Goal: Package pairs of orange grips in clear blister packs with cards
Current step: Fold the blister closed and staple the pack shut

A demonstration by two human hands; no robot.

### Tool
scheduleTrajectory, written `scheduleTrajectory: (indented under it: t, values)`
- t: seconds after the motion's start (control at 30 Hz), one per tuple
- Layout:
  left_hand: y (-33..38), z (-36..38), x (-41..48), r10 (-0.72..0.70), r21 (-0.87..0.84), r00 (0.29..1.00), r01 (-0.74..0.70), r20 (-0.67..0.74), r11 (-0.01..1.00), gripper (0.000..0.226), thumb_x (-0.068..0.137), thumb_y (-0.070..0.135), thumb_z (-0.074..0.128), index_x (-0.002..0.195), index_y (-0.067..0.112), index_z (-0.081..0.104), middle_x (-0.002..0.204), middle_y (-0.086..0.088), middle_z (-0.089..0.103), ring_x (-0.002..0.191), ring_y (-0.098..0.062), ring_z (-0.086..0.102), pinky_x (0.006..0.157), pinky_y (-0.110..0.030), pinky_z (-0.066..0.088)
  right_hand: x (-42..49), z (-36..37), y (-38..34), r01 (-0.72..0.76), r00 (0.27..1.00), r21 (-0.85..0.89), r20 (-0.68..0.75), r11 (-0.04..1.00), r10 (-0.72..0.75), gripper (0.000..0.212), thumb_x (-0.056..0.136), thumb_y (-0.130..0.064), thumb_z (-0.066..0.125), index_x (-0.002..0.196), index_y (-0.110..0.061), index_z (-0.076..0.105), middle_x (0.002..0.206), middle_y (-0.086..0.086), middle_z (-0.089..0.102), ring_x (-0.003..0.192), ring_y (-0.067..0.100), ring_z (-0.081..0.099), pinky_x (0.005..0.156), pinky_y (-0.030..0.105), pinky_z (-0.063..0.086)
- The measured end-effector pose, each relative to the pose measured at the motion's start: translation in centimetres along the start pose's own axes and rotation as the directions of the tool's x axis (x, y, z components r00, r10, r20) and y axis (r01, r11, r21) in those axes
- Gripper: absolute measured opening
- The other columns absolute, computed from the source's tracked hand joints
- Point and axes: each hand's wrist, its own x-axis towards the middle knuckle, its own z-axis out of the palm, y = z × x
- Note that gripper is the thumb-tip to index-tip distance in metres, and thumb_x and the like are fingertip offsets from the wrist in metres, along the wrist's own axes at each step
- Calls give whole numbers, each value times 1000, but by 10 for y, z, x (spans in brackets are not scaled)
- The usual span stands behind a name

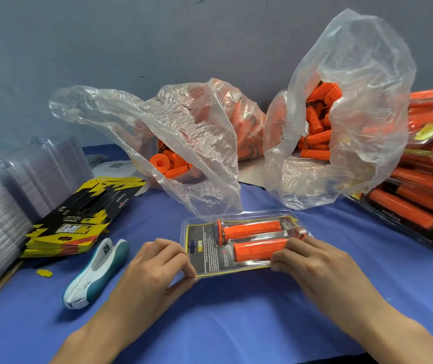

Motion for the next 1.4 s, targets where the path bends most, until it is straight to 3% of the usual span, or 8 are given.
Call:
scheduleTrajectory:
  t: [0.2, 0.3, 0.4, 0.7, 0.97, 1.1, 1.23, 1.4]
  values:
    - [21, -3, -6, 90, -48, 995, -92, -42, 995, 22, 95, 24, 62, 74, 17, 60, 87, 8, 60, 88, -18, 58, 77, -28, 46, -4, -3, -6, 15, 1000, -98, -5, 995, -15, 15, 96, -29, 48, 91, -29, 62, 88, -9, 57, 76, 21, 57, 67, 33, 46]
    - [36, 0, -8, 134, -57, 986, -140, -97, 989, 23, 91, 19, 67, 69, 14, 60, 82, 5, 61, 82, -19, 58, 75, -27, 47, -2, 0, -25, 103, 994, -21, -26, 994, -103, 9, 92, -31, 59, 97, -33, 66, 93, -9, 59, 78, 19, 56, 69, 33, 48]
    - [43, 2, -10, 175, -51, 980, -181, -98, 982, 21, 89, 17, 68, 69, 14, 62, 83, 4, 62, 81, -18, 58, 74, -27, 49, -1, 9, -38, 154, 988, 67, -16, 986, -154, 23, 84, -16, 65, 96, -34, 66, 95, -14, 60, 79, 14, 53, 69, 28, 46]
    - [22, -11, -9, 184, -46, 983, -185, -21, 982, 17, 91, 16, 62, 76, 14, 69, 85, 4, 65, 76, -13, 63, 76, -31, 52, 8, 5, -24, 123, 981, 369, 95, 921, -169, 22, 91, -11, 65, 96, -32, 67, 96, -18, 59, 86, 10, 55, 80, 29, 46]
    - [55, -20, -4, 252, 36, 960, -250, -123, 968, 17, 87, 20, 72, 70, 19, 69, 72, 5, 59, 64, -17, 58, 64, -28, 48, 4, 3, -51, 249, 961, 168, -168, 954, -221, 13, 90, -21, 61, 94, -28, 71, 96, -6, 64, 90, 12, 63, 102, 40, 47]
    - [48, -15, -5, 259, 35, 963, -257, -69, 966, 17, 87, 19, 72, 71, 18, 68, 75, 5, 60, 66, -18, 56, 65, -28, 49, 2, 6, -43, 243, 966, 219, -142, 945, -216, 5, 87, -19, 71, 86, -24, 71, 90, -5, 65, 90, 13, 64, 104, 45, 46]
    - [25, -10, -10, 212, 21, 976, -212, -38, 977, 19, 90, 14, 67, 72, 15, 65, 77, 4, 58, 68, -19, 55, 68, -28, 47, 3, 6, -27, 189, 982, 416, -91, 889, -165, 26, 102, -29, 49, 91, -22, 71, 97, -6, 63, 101, 14, 63, 116, 31, 31]
    - [20, -14, -7, 196, 19, 980, -196, -23, 980, 20, 92, 14, 65, 72, 13, 64, 75, 3, 56, 66, -20, 51, 67, -29, 46, 2, 9, -11, 74, 989, 533, 72, 843, -133, 11, 97, -17, 61, 95, -27, 66, 110, -13, 57, 116, 9, 56, 116, 34, 30]
